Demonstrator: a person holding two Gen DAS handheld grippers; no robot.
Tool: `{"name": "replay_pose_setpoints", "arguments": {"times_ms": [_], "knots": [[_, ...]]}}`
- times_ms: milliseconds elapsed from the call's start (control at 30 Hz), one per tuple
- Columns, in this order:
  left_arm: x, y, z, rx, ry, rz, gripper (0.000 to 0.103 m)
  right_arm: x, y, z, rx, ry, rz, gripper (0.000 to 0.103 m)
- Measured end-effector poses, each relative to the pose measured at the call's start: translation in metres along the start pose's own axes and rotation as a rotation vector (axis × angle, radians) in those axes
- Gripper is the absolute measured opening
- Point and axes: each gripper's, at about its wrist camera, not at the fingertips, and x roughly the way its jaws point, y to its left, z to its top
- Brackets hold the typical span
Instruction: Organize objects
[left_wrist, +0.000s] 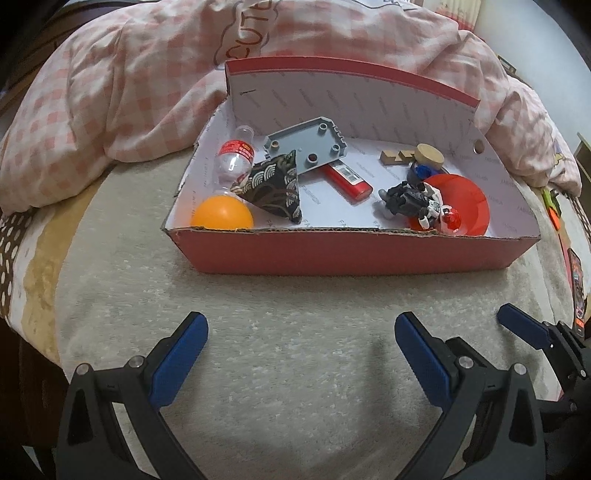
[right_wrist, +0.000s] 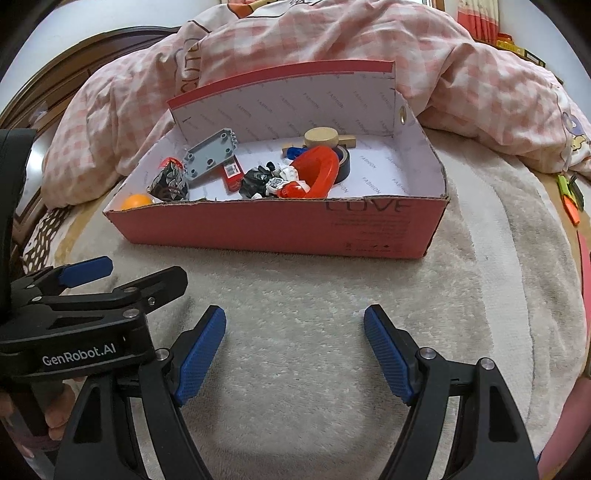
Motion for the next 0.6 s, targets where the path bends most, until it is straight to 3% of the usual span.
{"name": "replay_pose_setpoints", "arguments": {"times_ms": [600], "knots": [[0.0009,-0.0004,-0.0008,-0.011,-0.001,-0.008,0.103,0.0020,-0.0009,-0.0006,0.005,-0.004,0.006,0.079]]}}
